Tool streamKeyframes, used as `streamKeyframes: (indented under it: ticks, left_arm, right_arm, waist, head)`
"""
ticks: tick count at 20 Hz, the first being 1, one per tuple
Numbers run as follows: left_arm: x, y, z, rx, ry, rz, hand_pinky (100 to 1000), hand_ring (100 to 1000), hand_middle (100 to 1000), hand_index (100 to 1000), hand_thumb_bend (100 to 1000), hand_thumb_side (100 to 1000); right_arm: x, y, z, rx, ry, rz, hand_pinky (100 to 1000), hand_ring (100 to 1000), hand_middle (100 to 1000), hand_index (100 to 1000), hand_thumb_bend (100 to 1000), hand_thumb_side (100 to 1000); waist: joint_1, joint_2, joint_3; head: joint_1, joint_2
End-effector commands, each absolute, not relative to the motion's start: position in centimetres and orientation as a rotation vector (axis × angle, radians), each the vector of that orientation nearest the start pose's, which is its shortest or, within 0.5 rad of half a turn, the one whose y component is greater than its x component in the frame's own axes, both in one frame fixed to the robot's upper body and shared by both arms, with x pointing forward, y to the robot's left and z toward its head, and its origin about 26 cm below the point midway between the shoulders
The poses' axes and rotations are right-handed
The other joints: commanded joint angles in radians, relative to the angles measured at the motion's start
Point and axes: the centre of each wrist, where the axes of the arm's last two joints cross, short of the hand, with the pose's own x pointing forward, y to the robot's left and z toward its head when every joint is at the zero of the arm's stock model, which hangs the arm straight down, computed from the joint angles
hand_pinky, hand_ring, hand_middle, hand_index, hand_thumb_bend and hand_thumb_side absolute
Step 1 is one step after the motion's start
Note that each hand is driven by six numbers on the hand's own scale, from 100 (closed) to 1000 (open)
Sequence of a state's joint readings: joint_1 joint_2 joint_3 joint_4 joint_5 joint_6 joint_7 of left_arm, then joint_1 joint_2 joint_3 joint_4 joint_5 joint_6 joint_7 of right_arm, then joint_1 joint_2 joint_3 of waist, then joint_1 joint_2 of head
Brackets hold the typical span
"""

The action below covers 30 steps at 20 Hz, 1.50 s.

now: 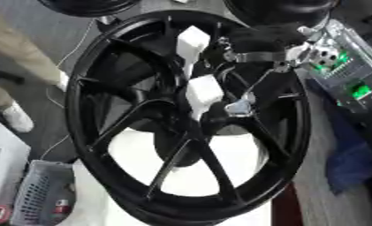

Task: Pull the pin out of the wheel hub.

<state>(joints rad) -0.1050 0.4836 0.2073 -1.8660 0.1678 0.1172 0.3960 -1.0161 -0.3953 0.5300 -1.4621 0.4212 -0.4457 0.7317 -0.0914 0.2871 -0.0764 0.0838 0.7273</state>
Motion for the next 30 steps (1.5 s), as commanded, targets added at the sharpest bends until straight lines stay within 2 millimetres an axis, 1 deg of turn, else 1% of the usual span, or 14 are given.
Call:
streamKeyframes:
  ticks: [1,3,4,9,12,16,20,22,23,24,26,28,29,30]
  left_arm:
    - [28.2,36.9,16.9,0.633,-1.95,0.175,669,719,546,698,522,543]
    - [28.2,36.9,16.9,0.633,-1.95,0.176,669,718,546,697,521,543]
    - [28.2,36.9,16.9,0.633,-1.949,0.177,669,718,546,697,522,543]
    - [28.2,36.9,16.9,0.634,-1.947,0.176,669,719,546,698,520,544]
    - [28.2,37.0,16.9,0.635,-1.946,0.177,670,719,547,698,520,545]
    - [28.2,37.0,16.8,0.635,-1.944,0.178,670,720,547,699,519,545]
    - [28.2,37.1,16.8,0.634,-1.942,0.18,670,720,547,699,519,546]
    - [28.2,37.1,16.8,0.635,-1.94,0.181,670,720,548,699,518,546]
    - [28.2,37.1,16.7,0.635,-1.939,0.18,670,720,548,699,519,547]
    - [28.2,37.1,16.7,0.635,-1.938,0.179,670,720,548,699,519,547]
    - [28.2,37.1,16.8,0.633,-1.938,0.18,670,720,548,699,519,547]
    - [28.3,37.0,16.8,0.63,-1.939,0.177,670,721,549,700,519,547]
    - [28.3,37.0,16.8,0.63,-1.939,0.177,670,721,549,700,520,547]
    - [28.3,37.0,16.8,0.63,-1.94,0.177,670,721,549,700,520,547]
  right_arm:
    - [39.7,-11.5,27.8,0.209,1.766,-2.577,752,678,579,747,276,581]
    - [39.7,-11.6,27.8,0.199,1.798,-2.567,749,671,565,733,265,564]
    - [39.7,-11.7,27.8,0.192,1.819,-2.561,744,658,543,714,244,534]
    - [39.4,-11.7,27.9,0.149,1.928,-2.53,730,625,499,671,181,477]
    - [39.2,-11.7,28.2,0.114,1.989,-2.512,722,606,469,640,100,458]
    - [38.8,-12.1,29.1,0.049,2.107,-2.486,730,587,438,610,100,468]
    - [38.5,-13.1,30.3,-0.04,2.223,-2.487,737,580,418,598,100,497]
    - [38.4,-13.7,31.0,-0.099,2.277,-2.491,738,576,412,597,100,495]
    - [38.4,-14.1,31.5,-0.128,2.306,-2.493,738,573,410,597,100,500]
    - [38.4,-14.5,31.9,-0.16,2.331,-2.503,739,569,405,596,100,526]
    - [38.5,-15.6,33.0,-0.223,2.387,-2.523,741,567,403,597,100,526]
    - [38.5,-17.1,34.3,-0.25,2.465,-2.5,741,566,404,600,100,520]
    - [38.4,-18.2,35.1,-0.233,2.511,-2.481,741,568,408,601,100,512]
    - [38.3,-19.3,35.8,-0.206,2.551,-2.458,743,571,407,601,100,479]
  waist:
    - [0.009,-0.013,0.002]
    - [0.009,-0.013,0.003]
    - [0.009,-0.013,0.003]
    - [0.01,-0.014,0.003]
    - [0.011,-0.015,0.003]
    - [0.014,-0.021,0.002]
    - [0.018,-0.027,0.0]
    - [0.021,-0.029,-0.002]
    - [0.021,-0.03,-0.002]
    - [0.022,-0.031,-0.002]
    - [0.023,-0.032,-0.004]
    - [0.024,-0.034,-0.007]
    - [0.024,-0.035,-0.009]
    - [0.025,-0.035,-0.01]
  head:
    - [-0.005,-0.01]
    - [-0.006,-0.01]
    - [-0.007,-0.01]
    - [-0.004,-0.01]
    - [-0.006,-0.01]
    - [-0.015,-0.009]
    - [-0.016,-0.009]
    - [-0.019,-0.009]
    - [-0.021,-0.012]
    - [-0.023,-0.015]
    - [-0.028,-0.024]
    - [-0.031,-0.031]
    - [-0.032,-0.032]
    - [-0.033,-0.034]
